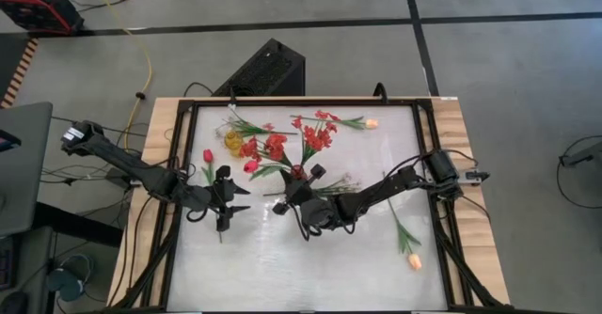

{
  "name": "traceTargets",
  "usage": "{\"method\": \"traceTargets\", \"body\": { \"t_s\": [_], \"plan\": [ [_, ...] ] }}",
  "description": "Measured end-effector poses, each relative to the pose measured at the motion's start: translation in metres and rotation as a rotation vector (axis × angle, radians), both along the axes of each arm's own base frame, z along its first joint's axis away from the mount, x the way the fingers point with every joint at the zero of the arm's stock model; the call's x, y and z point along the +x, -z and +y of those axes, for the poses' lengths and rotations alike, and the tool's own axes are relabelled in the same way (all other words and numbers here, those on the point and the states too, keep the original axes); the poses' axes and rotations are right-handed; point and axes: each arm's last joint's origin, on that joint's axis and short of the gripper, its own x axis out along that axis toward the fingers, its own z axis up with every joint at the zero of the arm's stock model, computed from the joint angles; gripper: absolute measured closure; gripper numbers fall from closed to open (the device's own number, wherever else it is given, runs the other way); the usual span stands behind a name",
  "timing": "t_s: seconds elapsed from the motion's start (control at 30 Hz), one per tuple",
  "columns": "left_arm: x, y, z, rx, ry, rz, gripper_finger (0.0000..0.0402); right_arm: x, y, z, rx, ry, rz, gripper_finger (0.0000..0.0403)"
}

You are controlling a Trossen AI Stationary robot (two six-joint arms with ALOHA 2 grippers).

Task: Sort flowers into vase by color
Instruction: Put the right pink tulip into the red vase

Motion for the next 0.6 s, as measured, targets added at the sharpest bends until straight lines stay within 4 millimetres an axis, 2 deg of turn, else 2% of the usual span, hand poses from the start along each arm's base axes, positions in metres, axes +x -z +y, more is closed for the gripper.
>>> {"method": "traceTargets", "body": {
  "t_s": [0.1, 0.33, 0.43, 0.6],
  "plan": [
    [0.0, 0.0, 0.0, 0.0, 0.002, 0.006, 0.0212, -0.001, 0.0, 0.003, 0.001, -0.006, -0.004, 0.0386],
    [-0.006, -0.003, 0.003, -0.011, -0.005, 0.005, 0.0212, -0.004, 0.003, 0.024, 0.073, -0.102, -0.058, 0.0386],
    [-0.009, -0.007, 0.004, -0.023, -0.007, -0.025, 0.0212, -0.003, 0.005, 0.021, 0.099, -0.106, -0.073, 0.0386],
    [-0.013, -0.014, 0.006, -0.046, -0.009, -0.068, 0.0212, 0.003, 0.005, 0.004, 0.131, -0.103, -0.101, 0.0386]
  ]
}}
